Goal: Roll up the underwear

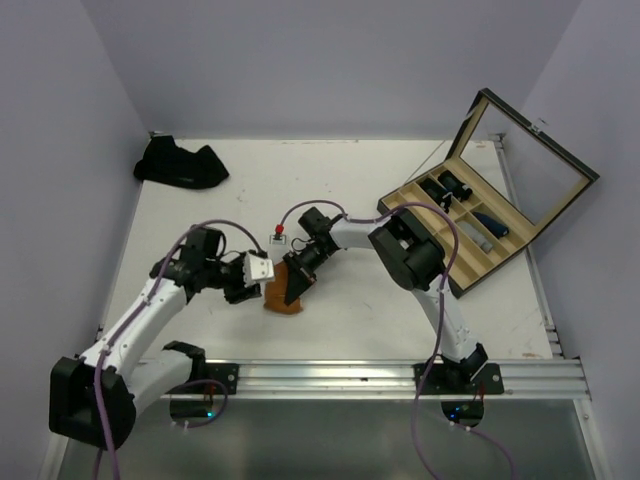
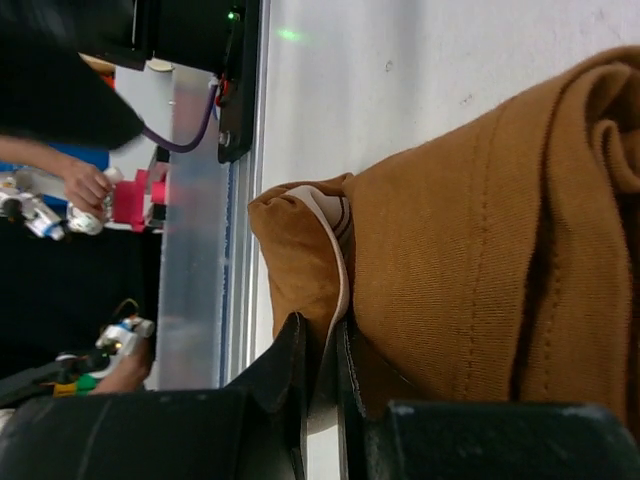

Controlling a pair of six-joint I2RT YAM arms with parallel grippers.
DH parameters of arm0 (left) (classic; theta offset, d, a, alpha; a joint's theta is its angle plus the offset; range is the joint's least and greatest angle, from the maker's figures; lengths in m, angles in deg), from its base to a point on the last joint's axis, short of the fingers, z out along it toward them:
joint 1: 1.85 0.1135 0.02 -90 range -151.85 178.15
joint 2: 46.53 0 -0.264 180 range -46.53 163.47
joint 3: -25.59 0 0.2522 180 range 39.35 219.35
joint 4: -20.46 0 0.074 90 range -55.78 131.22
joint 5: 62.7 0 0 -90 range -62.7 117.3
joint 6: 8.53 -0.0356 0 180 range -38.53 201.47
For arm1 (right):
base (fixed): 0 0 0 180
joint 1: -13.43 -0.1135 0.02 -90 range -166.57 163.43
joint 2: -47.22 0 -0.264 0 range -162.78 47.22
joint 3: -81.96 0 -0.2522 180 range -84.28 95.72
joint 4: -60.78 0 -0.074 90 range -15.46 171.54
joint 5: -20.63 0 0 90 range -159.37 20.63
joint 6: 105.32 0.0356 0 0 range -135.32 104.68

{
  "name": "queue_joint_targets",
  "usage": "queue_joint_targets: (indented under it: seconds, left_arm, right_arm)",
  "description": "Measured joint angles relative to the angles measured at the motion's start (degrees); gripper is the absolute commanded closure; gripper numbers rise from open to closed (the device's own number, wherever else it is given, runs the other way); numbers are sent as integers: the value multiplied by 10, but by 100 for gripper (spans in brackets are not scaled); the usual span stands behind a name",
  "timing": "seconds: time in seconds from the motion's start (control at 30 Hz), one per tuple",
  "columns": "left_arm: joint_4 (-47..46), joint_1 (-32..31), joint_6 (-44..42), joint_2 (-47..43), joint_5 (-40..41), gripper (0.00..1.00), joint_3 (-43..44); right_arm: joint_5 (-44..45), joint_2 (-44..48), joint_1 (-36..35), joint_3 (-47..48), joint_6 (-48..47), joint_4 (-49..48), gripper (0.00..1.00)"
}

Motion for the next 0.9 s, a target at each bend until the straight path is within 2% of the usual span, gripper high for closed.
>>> queue_joint_targets:
  seconds: [0.1, 0.2, 0.4, 0.57, 0.6, 0.7, 0.73, 0.8, 0.9]
  left_arm:
    - [-4, -78, -24, -66, 41, 46, -54]
    - [-16, -145, -33, -80, 73, 45, -69]
    - [-59, -241, -37, -37, 127, 46, -80]
    - [-107, -273, -21, 33, 174, 49, -87]
    - [-116, -274, -18, 42, 183, 51, -90]
    - [-142, -276, -6, 63, 204, 73, -94]
    - [-143, -278, -5, 66, 205, 81, -95]
    - [-144, -281, -3, 67, 209, 88, -95]
    - [-144, -282, -7, 71, 207, 97, -96]
  right_arm:
    - [-9, -14, 2, 15, 10, 22, 100]
    - [-13, -25, 3, 28, 23, 41, 100]
    - [-13, -41, 4, 51, 41, 71, 100]
    - [-12, -42, 4, 53, 45, 75, 100]
    - [-12, -42, 4, 53, 45, 76, 100]
    - [-11, -42, 4, 53, 49, 76, 100]
    - [-10, -42, 4, 53, 50, 77, 95]
    - [-8, -42, 5, 53, 50, 80, 88]
    - [-1, -40, 8, 54, 53, 88, 68]
